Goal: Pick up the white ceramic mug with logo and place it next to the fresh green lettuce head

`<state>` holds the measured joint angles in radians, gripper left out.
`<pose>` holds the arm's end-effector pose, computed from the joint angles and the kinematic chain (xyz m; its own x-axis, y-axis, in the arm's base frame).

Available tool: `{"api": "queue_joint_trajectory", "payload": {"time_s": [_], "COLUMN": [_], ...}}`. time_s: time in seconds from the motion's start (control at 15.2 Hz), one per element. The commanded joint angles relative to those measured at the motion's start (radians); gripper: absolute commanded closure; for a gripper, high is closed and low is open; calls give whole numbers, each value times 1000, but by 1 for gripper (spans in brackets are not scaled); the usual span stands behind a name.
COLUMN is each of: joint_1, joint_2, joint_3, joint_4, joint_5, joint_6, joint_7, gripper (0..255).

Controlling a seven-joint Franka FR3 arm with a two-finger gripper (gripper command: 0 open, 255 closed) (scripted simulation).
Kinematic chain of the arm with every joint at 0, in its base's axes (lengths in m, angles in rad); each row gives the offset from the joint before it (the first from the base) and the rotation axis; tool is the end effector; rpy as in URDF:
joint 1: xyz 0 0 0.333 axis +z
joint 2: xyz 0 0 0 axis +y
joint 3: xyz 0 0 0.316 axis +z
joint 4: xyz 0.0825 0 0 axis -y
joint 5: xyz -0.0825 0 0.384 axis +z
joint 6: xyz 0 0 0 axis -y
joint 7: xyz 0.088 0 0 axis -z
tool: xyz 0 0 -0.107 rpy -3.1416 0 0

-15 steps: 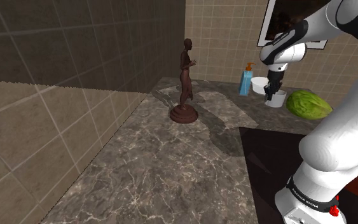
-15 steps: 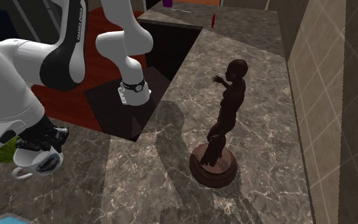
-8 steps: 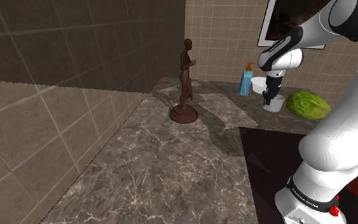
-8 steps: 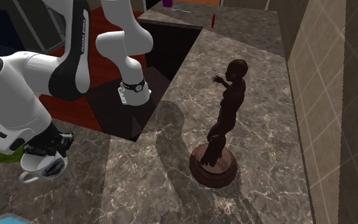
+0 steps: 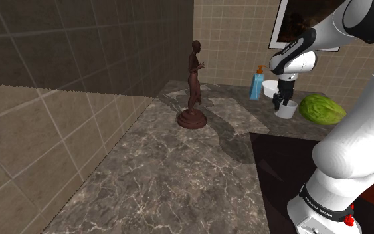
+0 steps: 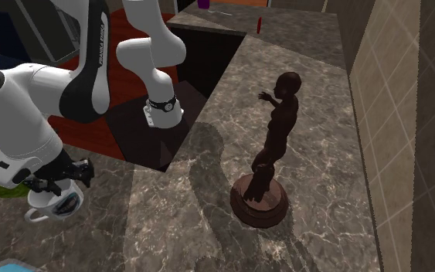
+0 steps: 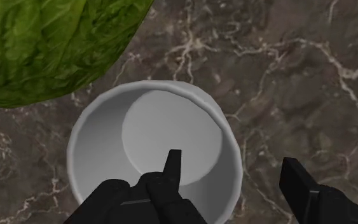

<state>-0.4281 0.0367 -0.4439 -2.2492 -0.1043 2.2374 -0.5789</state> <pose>0.3330 -0.4005 0.3471 0.9697 -0.2263 -0.0923 -0.2222 -0.9736 0.0526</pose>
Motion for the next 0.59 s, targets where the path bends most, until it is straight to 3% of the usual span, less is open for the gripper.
{"api": "queue_joint_trajectory", "payload": {"time_s": [0.0,0.2,0.53], "joint_1": [0,0,9], "joint_2": [0,0,-66], "joint_3": [0,0,8], "joint_4": [0,0,67], "joint_5": [0,0,-23], "joint_6": [0,0,-129], "joint_7": [0,0,19], "gripper": [0,0,0]}}
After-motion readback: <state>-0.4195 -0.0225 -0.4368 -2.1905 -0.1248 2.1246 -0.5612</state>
